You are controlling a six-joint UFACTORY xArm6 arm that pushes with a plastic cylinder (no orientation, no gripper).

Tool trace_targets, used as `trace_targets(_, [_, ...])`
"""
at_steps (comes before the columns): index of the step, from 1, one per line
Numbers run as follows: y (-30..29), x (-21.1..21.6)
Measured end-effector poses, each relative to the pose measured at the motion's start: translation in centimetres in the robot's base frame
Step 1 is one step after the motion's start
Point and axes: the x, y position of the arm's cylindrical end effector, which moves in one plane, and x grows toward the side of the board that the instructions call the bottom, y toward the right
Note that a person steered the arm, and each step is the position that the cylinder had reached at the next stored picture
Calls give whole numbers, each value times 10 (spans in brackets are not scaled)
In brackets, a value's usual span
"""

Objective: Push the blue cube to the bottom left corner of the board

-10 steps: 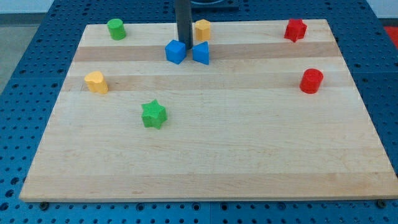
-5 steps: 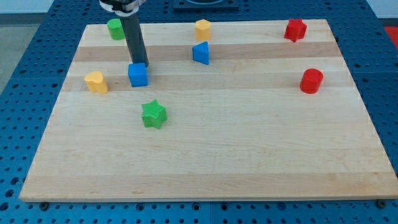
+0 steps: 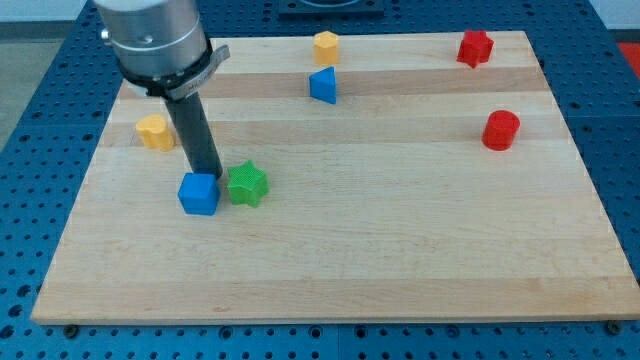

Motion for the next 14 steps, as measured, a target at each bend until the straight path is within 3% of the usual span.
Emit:
trace_targets(7, [30, 107])
trace_targets(14, [-33, 114])
